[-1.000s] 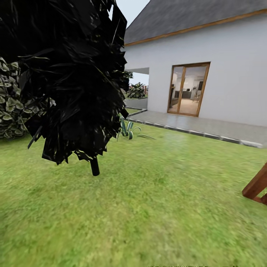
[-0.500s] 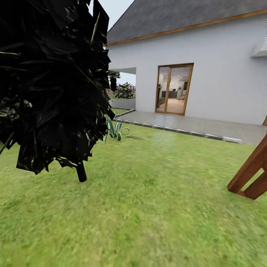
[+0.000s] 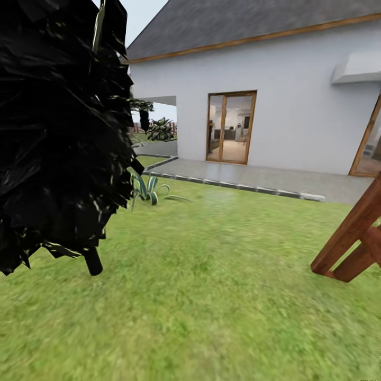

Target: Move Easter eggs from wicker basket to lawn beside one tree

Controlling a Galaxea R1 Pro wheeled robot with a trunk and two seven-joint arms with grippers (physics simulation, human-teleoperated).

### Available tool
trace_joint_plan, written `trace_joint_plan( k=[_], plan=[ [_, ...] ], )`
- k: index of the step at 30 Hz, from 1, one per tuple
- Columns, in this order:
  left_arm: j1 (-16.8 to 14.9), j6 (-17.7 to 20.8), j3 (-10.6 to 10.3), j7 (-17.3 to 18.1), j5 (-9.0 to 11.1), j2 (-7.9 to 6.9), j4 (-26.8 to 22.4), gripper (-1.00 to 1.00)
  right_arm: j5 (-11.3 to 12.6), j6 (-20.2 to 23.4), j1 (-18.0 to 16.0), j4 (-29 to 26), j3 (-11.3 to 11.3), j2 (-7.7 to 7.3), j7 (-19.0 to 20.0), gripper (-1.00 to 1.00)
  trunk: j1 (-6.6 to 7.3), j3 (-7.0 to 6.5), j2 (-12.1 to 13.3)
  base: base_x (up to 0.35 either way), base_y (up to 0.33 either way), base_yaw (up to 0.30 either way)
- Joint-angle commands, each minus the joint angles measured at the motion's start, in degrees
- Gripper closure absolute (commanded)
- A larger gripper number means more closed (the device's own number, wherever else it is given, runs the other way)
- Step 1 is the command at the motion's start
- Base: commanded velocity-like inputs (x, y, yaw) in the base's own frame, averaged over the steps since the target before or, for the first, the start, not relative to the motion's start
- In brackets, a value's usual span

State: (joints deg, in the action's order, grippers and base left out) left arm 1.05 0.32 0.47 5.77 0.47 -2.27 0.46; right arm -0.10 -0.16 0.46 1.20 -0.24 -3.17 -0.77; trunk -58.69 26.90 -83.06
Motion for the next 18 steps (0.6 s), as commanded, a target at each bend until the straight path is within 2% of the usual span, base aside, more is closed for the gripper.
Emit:
trace_joint_plan(
  k=[1, 9, 18],
  plan=[
    [0.0, 0.0, 0.1, 0.2, 0.1, -0.02, 0.0, -1.00, 0.0, 0.0, 0.0, 0.0, 0.0, 0.00, -0.1, -1.00, -0.04, 0.03, 0.0, 0.324, 0.000, -0.278],
    [0.0, 0.0, 0.1, 0.2, 0.1, -0.02, 0.0, -1.00, 0.0, 0.0, 0.0, 0.0, 0.0, 0.00, -0.1, -1.00, -0.04, 0.03, 0.0, 0.324, 0.000, -0.253],
    [0.0, 0.0, 0.1, 0.1, 0.1, -0.02, 0.0, -1.00, 0.0, 0.0, 0.0, 0.0, 0.0, 0.00, -0.1, -1.00, -0.04, 0.03, 0.0, 0.324, 0.000, -0.168]
  ],
)
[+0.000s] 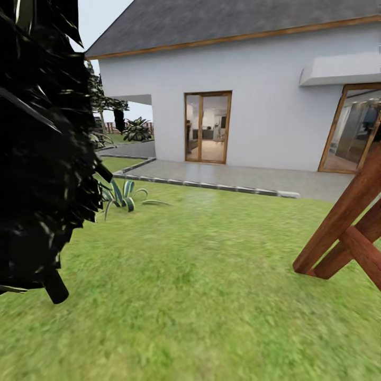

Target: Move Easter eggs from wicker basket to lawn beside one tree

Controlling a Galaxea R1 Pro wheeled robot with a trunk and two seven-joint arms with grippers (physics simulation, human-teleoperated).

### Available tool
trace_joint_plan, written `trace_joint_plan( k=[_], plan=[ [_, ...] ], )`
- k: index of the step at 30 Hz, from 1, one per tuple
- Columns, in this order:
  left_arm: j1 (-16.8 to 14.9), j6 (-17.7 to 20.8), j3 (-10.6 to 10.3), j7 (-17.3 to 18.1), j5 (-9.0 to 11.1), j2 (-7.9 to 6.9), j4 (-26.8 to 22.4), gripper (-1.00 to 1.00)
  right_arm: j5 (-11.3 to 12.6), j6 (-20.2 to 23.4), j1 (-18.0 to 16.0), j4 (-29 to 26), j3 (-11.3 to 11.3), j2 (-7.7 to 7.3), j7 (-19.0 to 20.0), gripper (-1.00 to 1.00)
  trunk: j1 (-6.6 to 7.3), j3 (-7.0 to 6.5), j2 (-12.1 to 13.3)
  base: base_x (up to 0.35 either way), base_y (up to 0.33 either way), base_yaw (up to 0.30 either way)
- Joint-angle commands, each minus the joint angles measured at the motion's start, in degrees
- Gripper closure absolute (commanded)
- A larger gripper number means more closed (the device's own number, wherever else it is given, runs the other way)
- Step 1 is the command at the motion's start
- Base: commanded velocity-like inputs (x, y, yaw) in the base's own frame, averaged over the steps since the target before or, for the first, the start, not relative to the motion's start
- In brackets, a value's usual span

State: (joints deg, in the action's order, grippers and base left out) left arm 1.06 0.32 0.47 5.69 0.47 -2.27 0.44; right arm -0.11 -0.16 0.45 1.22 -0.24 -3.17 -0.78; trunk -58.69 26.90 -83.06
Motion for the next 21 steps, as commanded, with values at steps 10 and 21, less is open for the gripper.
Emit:
trace_joint_plan(
  k=[10, 21],
  plan=[
    [0.0, 0.0, 0.1, 0.2, 0.1, -0.02, 0.0, -1.00, 0.0, 0.0, 0.0, 0.0, 0.0, 0.00, -0.1, -1.00, -0.04, 0.03, 0.0, 0.324, 0.000, -0.012],
    [0.0, 0.0, 0.1, 0.2, 0.1, -0.02, 0.0, -1.00, 0.1, 0.3, 0.0, 0.0, 0.1, -0.03, 0.0, -1.00, -0.04, 0.03, 0.0, 0.324, 0.000, 0.000]
  ],
)
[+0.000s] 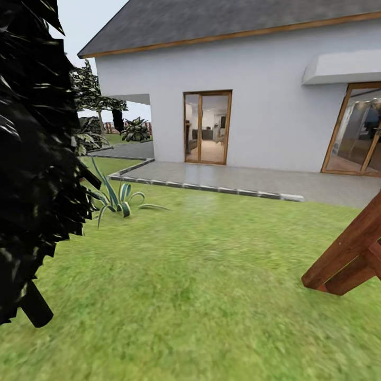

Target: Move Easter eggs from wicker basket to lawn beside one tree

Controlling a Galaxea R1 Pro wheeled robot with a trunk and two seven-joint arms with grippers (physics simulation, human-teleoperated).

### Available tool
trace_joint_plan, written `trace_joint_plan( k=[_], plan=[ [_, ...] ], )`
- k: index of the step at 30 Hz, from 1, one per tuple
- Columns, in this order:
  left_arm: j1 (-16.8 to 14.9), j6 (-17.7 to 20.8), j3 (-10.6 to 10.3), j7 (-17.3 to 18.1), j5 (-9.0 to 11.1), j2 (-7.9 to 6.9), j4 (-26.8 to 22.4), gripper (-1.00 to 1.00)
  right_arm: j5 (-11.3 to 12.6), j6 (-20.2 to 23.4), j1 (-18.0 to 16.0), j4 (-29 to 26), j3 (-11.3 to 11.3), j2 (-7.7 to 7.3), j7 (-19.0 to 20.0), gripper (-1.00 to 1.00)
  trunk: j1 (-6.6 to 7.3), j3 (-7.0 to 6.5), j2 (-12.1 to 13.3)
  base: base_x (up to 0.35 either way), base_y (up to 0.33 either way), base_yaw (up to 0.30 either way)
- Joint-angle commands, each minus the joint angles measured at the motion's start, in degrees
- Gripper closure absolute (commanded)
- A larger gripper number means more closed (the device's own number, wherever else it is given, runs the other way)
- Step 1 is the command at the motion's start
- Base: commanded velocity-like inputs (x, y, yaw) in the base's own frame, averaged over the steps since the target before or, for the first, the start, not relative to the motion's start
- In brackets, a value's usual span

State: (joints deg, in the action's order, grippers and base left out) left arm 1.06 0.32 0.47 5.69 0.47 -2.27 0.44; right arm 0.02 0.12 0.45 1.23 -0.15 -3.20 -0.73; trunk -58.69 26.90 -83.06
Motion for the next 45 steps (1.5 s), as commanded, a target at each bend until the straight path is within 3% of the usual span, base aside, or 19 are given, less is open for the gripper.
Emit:
trace_joint_plan(
  k=[1, 10, 45],
  plan=[
    [0.0, 0.0, 0.1, 0.2, 0.1, -0.02, 0.0, -1.00, 0.1, 0.0, 0.0, 0.0, 0.0, -0.02, -0.1, -1.00, -0.04, 0.03, 0.0, 0.324, 0.000, 0.000],
    [0.0, 0.0, -0.1, 0.3, -0.1, -0.05, 0.0, -1.00, 0.1, -0.2, 0.0, 0.0, 0.1, -0.14, -0.1, -1.00, -0.04, 0.03, 0.0, 0.237, 0.000, 0.000],
    [0.0, -0.1, -0.1, 0.1, -0.3, -0.20, 0.0, -1.00, 0.3, -0.3, 0.0, 0.0, 0.2, -0.23, -0.1, -1.00, -0.04, 0.03, 0.0, 0.002, 0.000, 0.000]
  ],
)
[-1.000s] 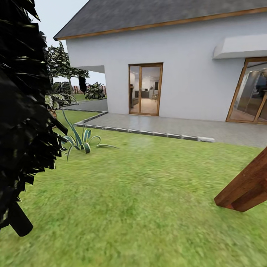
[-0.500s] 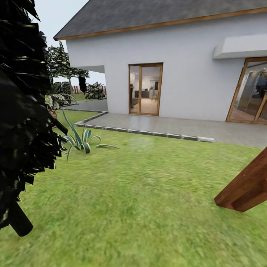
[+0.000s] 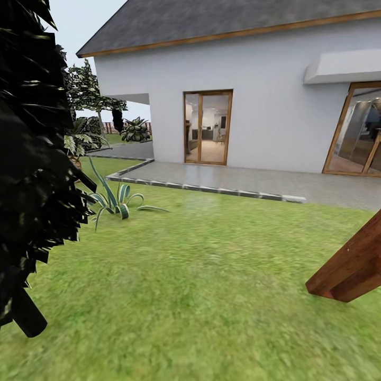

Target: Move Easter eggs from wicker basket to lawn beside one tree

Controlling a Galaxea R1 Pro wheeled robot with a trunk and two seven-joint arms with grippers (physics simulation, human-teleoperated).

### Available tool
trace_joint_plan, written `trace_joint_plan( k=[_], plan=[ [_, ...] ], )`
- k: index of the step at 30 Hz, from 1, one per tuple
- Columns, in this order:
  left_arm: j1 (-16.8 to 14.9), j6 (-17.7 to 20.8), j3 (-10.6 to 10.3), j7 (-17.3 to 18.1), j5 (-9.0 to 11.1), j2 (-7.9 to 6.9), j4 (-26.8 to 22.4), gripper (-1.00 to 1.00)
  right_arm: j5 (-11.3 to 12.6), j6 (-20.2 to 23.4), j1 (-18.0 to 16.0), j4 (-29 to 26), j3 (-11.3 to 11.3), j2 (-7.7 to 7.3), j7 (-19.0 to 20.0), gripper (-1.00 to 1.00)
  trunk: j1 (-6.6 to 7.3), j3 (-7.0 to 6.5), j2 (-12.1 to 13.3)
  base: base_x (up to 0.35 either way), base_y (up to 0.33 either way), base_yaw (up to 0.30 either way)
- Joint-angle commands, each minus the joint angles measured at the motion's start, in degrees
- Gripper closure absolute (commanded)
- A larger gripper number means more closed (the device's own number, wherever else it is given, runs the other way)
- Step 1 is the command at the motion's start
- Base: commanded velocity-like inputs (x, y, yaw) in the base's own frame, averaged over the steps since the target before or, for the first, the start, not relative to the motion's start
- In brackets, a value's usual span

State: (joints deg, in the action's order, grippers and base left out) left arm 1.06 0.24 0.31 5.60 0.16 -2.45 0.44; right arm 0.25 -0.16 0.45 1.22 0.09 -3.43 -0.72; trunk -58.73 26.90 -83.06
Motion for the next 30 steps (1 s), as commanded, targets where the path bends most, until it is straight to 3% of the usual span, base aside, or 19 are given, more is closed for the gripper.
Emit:
trace_joint_plan(
  k=[1, 30],
  plan=[
    [0.0, 0.0, 0.0, 0.2, 0.0, -0.01, 0.0, -1.00, 0.0, 0.0, 0.0, 0.0, 0.0, 0.00, -0.1, -1.00, 0.00, 0.03, 0.0, 0.000, 0.000, 0.000],
    [0.0, 0.0, 0.0, 0.2, 0.0, -0.01, 0.0, -1.00, 0.0, 0.0, 0.0, 0.0, 0.0, -0.08, -0.1, -1.00, 0.00, 0.03, 0.0, 0.000, 0.000, 0.000]
  ],
)
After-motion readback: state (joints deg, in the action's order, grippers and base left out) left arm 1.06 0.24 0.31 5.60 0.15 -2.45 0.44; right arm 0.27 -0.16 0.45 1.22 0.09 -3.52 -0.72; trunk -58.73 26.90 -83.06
